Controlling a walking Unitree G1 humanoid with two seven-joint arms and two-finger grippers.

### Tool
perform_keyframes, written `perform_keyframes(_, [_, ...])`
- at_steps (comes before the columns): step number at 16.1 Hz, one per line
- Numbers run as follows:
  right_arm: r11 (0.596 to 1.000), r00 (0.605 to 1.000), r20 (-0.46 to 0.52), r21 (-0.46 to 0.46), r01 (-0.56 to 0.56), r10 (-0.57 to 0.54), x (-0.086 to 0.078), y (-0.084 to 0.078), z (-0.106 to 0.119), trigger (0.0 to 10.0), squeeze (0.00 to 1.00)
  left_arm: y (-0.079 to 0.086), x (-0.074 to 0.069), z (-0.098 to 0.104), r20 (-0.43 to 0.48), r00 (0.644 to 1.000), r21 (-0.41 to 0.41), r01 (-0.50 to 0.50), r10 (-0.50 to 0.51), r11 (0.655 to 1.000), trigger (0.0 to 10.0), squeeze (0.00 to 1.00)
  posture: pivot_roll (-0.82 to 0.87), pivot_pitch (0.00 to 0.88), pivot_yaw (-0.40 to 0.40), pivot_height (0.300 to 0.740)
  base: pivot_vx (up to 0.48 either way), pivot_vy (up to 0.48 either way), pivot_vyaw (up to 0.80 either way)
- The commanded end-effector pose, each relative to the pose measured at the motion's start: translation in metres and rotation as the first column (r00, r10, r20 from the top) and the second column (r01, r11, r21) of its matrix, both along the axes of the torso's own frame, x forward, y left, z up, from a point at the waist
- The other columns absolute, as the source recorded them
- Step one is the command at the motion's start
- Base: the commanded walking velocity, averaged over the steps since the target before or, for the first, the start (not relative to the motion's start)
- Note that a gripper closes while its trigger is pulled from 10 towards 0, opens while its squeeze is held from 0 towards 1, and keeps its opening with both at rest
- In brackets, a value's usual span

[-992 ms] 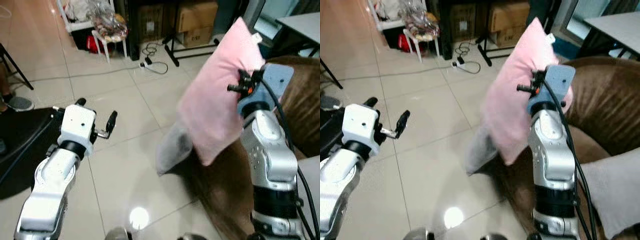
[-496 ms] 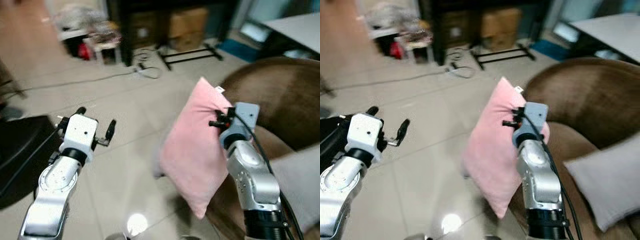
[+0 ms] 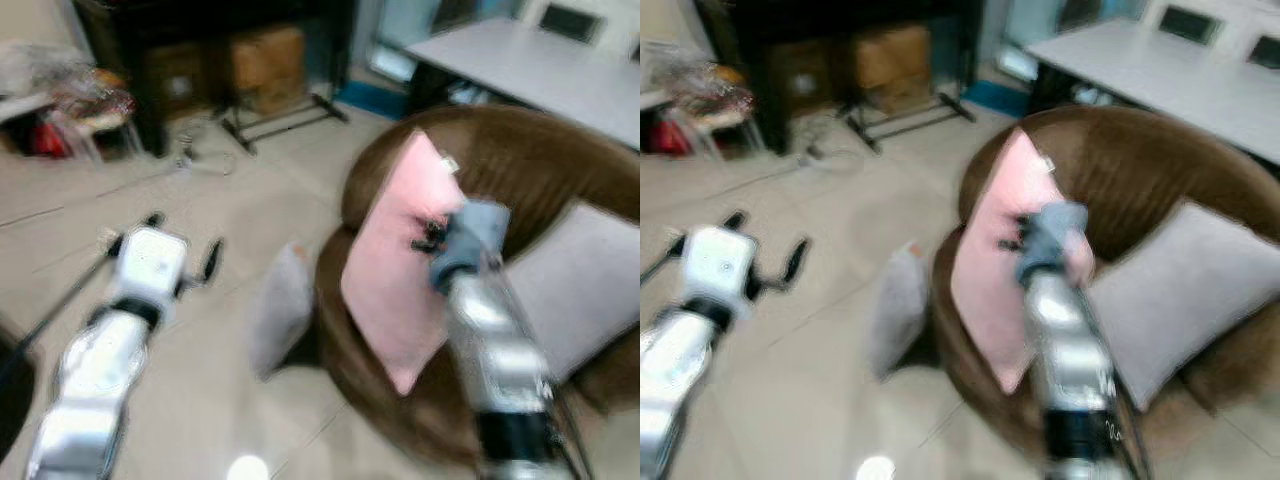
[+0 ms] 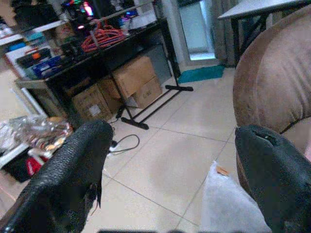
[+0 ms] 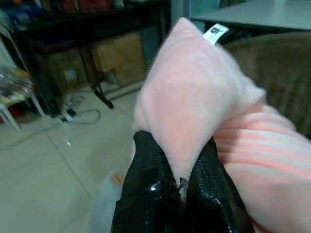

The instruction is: Move the pillow to the sofa from floor

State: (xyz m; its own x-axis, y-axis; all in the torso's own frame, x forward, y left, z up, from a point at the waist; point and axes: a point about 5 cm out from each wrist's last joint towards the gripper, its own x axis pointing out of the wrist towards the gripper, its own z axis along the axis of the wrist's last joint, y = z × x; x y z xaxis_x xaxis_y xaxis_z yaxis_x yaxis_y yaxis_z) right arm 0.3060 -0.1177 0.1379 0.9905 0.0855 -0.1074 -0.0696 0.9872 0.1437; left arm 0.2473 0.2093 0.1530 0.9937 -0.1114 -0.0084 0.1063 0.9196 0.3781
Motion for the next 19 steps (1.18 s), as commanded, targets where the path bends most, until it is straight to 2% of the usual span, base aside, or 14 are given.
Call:
perform_keyframes(1, [0.999, 0.998, 0.057, -0.022, 0.024, -0.023, 0.003, -0.011, 0.01, 10.0, 0.0, -0.008, 0.002, 0.0, -0.002, 0.999, -0.012, 0.039, -0.039, 0.999, 10.0, 0.0, -0.08, 0.0, -0.037, 0.74, 0.319, 0.0, 0.0])
perform_keyframes(3, [0.999, 0.998, 0.054, -0.025, 0.023, -0.022, 0.003, -0.011, 0.009, 10.0, 0.0, -0.008, 0.002, 0.0, -0.003, 0.999, -0.012, 0.04, -0.04, 0.999, 10.0, 0.0, -0.08, 0.0, -0.037, 0.74, 0.315, 0.0, 0.0])
perform_keyframes(13, [0.997, 0.998, 0.041, -0.049, 0.055, -0.053, -0.002, -0.021, 0.008, 10.0, 0.0, -0.014, 0.0, -0.006, -0.032, 0.995, -0.016, 0.094, -0.095, 0.995, 10.0, 0.0, -0.09, 0.0, -0.043, 0.74, 0.316, 0.0, -0.8])
perform_keyframes(16, [0.998, 0.999, 0.041, -0.054, 0.03, -0.028, -0.005, -0.019, 0.011, 10.0, 0.0, -0.017, -0.003, -0.01, -0.06, 0.99, -0.027, 0.13, -0.131, 0.991, 10.0, 0.0, -0.08, 0.0, -0.05, 0.74, 0.097, 0.0, -0.7])
perform_keyframes(17, [0.996, 0.999, 0.026, -0.083, -0.027, 0.029, -0.007, -0.015, 0.014, 10.0, 0.0, -0.019, -0.008, -0.013, -0.106, 0.978, -0.037, 0.174, -0.177, 0.984, 10.0, 0.0, -0.08, 0.0, -0.056, 0.74, 0.0, 0.0, 0.0])
perform_keyframes(19, [0.994, 0.999, 0.018, -0.098, -0.048, 0.05, -0.007, -0.015, 0.019, 10.0, 0.0, -0.018, -0.013, -0.013, -0.13, 0.964, -0.048, 0.227, -0.231, 0.973, 10.0, 0.0, -0.08, 0.0, -0.059, 0.74, 0.0, 0.0, 0.0])
